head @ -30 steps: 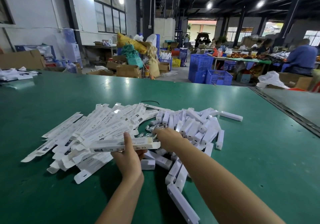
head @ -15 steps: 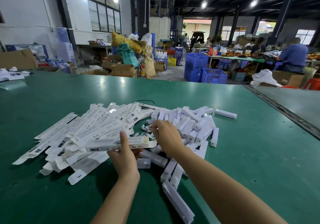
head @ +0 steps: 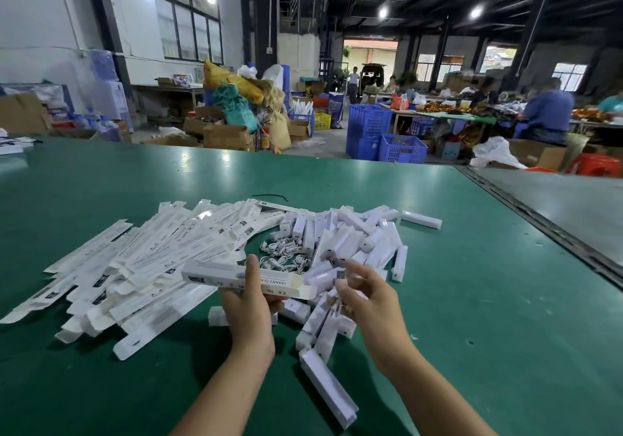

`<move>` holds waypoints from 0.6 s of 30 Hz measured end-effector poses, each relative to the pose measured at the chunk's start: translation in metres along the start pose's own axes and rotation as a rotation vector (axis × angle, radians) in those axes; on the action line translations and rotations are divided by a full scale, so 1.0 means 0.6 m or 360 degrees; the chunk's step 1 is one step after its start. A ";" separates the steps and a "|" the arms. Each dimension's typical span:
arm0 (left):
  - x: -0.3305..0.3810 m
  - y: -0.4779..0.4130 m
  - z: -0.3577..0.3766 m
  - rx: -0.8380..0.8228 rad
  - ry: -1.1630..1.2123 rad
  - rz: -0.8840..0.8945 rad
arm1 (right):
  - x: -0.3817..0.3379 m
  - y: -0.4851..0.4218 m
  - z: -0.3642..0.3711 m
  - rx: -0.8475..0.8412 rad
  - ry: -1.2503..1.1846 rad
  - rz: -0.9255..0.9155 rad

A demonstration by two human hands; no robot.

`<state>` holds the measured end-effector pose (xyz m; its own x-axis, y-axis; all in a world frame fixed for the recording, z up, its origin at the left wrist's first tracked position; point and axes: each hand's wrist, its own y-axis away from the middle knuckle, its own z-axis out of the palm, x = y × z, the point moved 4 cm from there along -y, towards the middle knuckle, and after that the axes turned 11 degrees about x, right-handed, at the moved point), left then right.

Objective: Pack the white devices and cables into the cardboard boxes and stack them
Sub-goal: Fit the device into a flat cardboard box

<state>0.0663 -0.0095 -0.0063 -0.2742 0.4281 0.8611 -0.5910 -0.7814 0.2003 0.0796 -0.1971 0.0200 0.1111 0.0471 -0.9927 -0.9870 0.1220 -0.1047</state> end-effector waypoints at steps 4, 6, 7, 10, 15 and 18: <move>-0.007 0.008 0.005 -0.0077 -0.0031 -0.0024 | 0.013 0.011 -0.027 -0.0138 -0.0146 0.0140; -0.009 0.015 0.008 -0.0115 -0.0042 -0.0043 | 0.014 0.018 -0.033 -0.0207 -0.0356 0.0232; -0.010 0.018 0.009 -0.0132 -0.0051 -0.0053 | 0.015 0.018 -0.036 -0.0184 -0.0457 0.0285; -0.014 0.024 0.010 -0.0155 -0.0065 -0.0065 | 0.022 0.012 -0.043 -0.0088 -0.0647 0.0375; -0.020 0.028 0.012 -0.0200 -0.0103 -0.0068 | 0.017 0.012 -0.045 -0.0124 -0.0637 0.0236; -0.021 0.029 0.013 -0.0228 -0.0103 -0.0065 | 0.017 0.016 -0.038 -0.0214 -0.0571 0.0278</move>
<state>0.0654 -0.0320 -0.0097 -0.2010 0.4245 0.8828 -0.7040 -0.6893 0.1712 0.0686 -0.2180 0.0073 -0.0494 0.4009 -0.9148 -0.9983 -0.0479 0.0329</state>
